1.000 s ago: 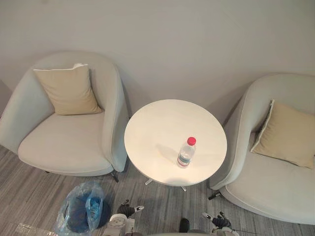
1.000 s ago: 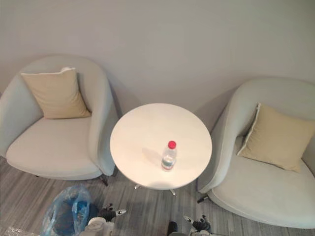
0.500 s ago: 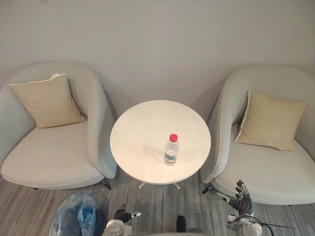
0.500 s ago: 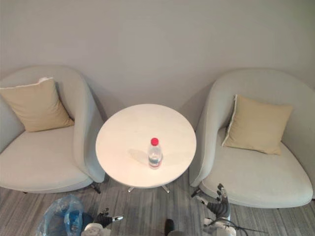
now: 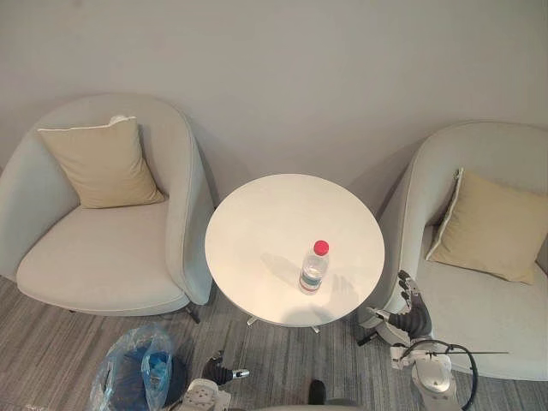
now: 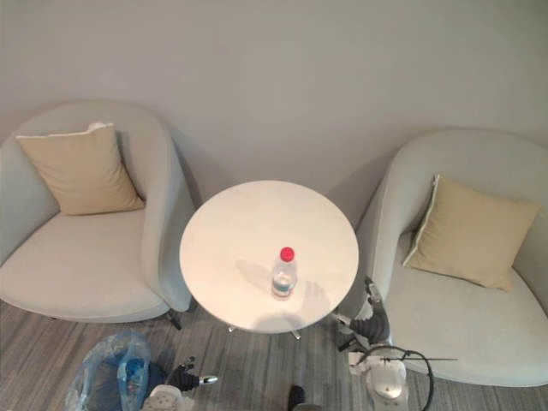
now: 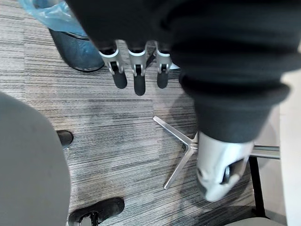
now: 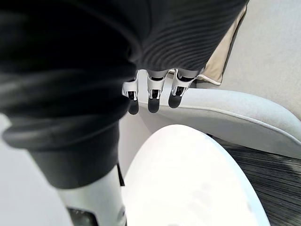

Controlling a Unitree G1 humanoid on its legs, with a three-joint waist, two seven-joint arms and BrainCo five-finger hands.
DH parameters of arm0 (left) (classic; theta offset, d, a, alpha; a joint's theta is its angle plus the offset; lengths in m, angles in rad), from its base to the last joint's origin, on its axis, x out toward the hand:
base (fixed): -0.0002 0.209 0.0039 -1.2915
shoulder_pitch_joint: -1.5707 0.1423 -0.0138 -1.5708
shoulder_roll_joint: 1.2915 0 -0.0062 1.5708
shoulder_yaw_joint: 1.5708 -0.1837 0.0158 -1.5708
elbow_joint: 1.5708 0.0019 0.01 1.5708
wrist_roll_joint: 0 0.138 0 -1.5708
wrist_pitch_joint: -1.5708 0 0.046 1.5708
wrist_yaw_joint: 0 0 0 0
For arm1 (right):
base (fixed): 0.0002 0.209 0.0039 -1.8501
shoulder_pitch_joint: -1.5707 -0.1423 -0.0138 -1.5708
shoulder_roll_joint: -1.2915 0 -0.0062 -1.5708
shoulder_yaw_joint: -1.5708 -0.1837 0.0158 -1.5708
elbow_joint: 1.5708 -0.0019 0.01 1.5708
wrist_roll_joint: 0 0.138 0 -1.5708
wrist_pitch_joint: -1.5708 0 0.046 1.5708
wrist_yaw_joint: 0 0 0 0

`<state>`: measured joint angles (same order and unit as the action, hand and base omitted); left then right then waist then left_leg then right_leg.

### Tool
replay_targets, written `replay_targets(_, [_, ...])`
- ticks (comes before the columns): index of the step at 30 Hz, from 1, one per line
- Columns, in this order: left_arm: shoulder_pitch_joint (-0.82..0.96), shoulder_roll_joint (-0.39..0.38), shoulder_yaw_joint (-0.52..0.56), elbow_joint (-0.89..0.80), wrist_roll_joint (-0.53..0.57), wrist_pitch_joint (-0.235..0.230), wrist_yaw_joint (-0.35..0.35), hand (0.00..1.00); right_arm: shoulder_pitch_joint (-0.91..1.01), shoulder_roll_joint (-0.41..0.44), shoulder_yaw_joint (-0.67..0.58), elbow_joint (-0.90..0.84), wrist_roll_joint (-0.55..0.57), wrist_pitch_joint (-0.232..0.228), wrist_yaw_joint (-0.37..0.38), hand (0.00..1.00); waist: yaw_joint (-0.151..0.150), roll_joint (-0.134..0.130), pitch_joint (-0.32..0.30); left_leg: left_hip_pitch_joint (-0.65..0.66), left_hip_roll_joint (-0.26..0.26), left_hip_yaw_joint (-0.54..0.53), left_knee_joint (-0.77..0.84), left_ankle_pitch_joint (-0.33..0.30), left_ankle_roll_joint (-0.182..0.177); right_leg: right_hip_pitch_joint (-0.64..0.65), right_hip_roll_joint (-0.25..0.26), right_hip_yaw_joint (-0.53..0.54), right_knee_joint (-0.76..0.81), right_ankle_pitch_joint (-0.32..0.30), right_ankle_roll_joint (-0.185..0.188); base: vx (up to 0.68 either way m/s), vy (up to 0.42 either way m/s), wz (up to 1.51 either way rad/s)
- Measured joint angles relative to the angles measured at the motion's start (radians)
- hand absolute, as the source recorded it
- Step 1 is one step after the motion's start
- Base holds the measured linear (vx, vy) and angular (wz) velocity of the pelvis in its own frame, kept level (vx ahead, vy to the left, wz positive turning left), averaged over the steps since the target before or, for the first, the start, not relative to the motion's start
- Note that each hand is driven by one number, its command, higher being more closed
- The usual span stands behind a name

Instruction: Gather rubbish on tea table into small bin, then transfer packed bag to large trash can.

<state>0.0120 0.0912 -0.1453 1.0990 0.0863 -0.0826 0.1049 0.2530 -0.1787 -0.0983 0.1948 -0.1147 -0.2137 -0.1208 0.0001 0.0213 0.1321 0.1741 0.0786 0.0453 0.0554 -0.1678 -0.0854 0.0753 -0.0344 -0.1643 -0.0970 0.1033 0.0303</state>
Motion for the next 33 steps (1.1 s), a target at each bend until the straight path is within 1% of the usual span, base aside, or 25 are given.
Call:
replay_targets(1, [0.0,0.0,0.0,0.0,0.0,0.0,0.0,0.0,0.0,0.0,0.0,0.0,0.0,0.0,0.0,0.0,0.0,0.0,0.0,0.0,0.0,0.0,0.0,0.0,0.0,0.0,0.0,0.0,0.0,0.0,0.0,-0.03,-0.01,0.18])
replay_targets(3, [-0.002,0.0,0.0,-0.009,0.0,0.0,0.001,0.0,-0.023,-0.026,0.022,0.025,0.007,0.001,-0.001,0.0,0.0,0.006,0.016,-0.001,0.0,-0.02,-0.001,0.0,0.0,0.01,-0.002,-0.019,0.0,-0.007,0.002,-0.03,-0.006,0.21])
replay_targets(6, [-0.002,0.001,0.001,-0.01,-0.001,0.0,0.003,0.0,-0.047,-0.027,0.026,0.051,0.008,0.001,-0.004,0.0,0.0,0.007,0.018,-0.014,0.001,-0.037,-0.001,0.0,0.0,0.007,-0.002,-0.036,0.0,-0.012,0.002,0.0,-0.005,0.19])
replay_targets(11, [-0.002,0.002,0.001,-0.026,-0.003,0.0,0.005,0.0,-0.105,-0.031,0.027,0.112,0.046,0.009,-0.008,0.0,0.002,0.012,0.032,-0.027,0.001,-0.06,-0.001,0.004,0.002,0.002,-0.003,-0.057,0.007,-0.019,0.003,0.03,0.011,0.14])
replay_targets(16, [-0.007,0.003,0.004,-0.03,-0.01,0.0,0.007,0.0,-0.168,-0.061,0.067,0.152,0.049,0.016,-0.008,0.0,0.005,0.02,0.047,-0.047,-0.003,-0.084,0.002,0.007,0.004,-0.006,-0.006,-0.077,0.007,-0.019,0.003,0.02,0.02,0.12])
replay_targets(18, [-0.018,0.004,0.006,-0.032,-0.011,-0.001,0.008,0.0,-0.203,-0.061,0.075,0.157,0.049,0.016,-0.008,0.0,0.01,0.02,0.07,-0.054,-0.007,-0.093,0.005,0.009,0.008,-0.007,-0.011,-0.086,0.007,-0.019,0.003,-0.02,0.02,0.13])
replay_targets(21, [-0.024,0.005,0.006,-0.036,-0.012,-0.001,0.012,0.0,-0.24,-0.061,0.084,0.185,0.052,0.017,-0.008,0.0,0.011,0.02,0.084,-0.071,-0.015,-0.115,0.019,0.009,0.009,-0.008,-0.018,-0.099,0.007,-0.019,0.003,-0.04,0.018,0.16])
replay_targets(23, [-0.029,0.005,0.005,-0.047,-0.018,0.0,0.022,0.0,-0.26,-0.061,0.108,0.195,0.069,0.018,-0.009,0.0,0.025,0.024,0.1,-0.076,-0.018,-0.123,0.019,0.012,0.011,-0.008,-0.021,-0.106,0.007,-0.019,0.003,-0.06,0.008,0.13])
replay_targets(26, [-0.03,0.004,0.005,-0.047,-0.021,0.0,0.024,0.0,-0.275,-0.059,0.125,0.222,0.076,0.021,-0.009,0.0,0.028,0.024,0.101,-0.088,-0.019,-0.137,0.019,0.015,0.011,-0.014,-0.023,-0.118,0.007,-0.019,0.003,-0.03,-0.001,0.12])
replay_targets(28, [-0.035,0.003,0.005,-0.048,-0.022,-0.001,0.026,0.0,-0.283,-0.059,0.143,0.224,0.076,0.025,-0.009,0.0,0.036,0.025,0.102,-0.103,-0.02,-0.146,0.018,0.021,0.009,-0.029,-0.023,-0.127,0.008,-0.019,0.003,-0.02,-0.003,0.13])
replay_targets(33, [-0.036,0.001,0.005,-0.048,-0.023,-0.001,0.029,0.0,-0.286,-0.058,0.155,0.228,0.076,0.025,-0.008,0.0,0.038,0.028,0.105,-0.103,-0.021,-0.161,0.019,0.022,0.009,-0.023,-0.024,-0.138,0.008,-0.019,0.003,0.01,0.009,0.09])
